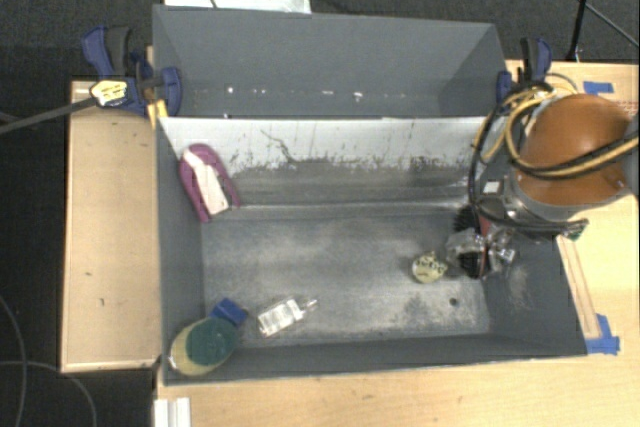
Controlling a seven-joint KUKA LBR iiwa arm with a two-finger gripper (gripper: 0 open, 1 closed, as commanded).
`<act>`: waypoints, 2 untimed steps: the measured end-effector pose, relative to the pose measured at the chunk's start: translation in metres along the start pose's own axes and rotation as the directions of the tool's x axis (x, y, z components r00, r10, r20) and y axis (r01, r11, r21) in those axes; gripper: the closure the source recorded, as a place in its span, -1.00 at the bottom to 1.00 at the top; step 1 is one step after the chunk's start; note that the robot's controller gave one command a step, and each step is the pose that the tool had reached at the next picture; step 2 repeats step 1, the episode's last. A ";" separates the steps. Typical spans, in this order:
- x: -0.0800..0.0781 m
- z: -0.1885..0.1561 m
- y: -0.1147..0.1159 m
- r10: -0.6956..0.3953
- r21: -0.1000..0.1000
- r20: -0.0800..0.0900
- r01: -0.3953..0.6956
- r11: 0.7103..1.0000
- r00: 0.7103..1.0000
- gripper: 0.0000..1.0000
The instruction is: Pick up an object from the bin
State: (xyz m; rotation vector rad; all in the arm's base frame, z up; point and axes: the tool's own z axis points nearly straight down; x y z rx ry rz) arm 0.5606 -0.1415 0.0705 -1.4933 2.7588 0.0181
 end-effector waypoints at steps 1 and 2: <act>-0.010 -0.164 0.009 0.022 0.017 -0.005 -0.022 1.000 1.000 1.00; -0.010 -0.164 0.009 0.022 0.017 -0.005 -0.022 1.000 1.000 1.00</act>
Offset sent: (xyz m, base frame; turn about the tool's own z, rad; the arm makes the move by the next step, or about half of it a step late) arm -0.0034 0.0108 0.1591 0.0196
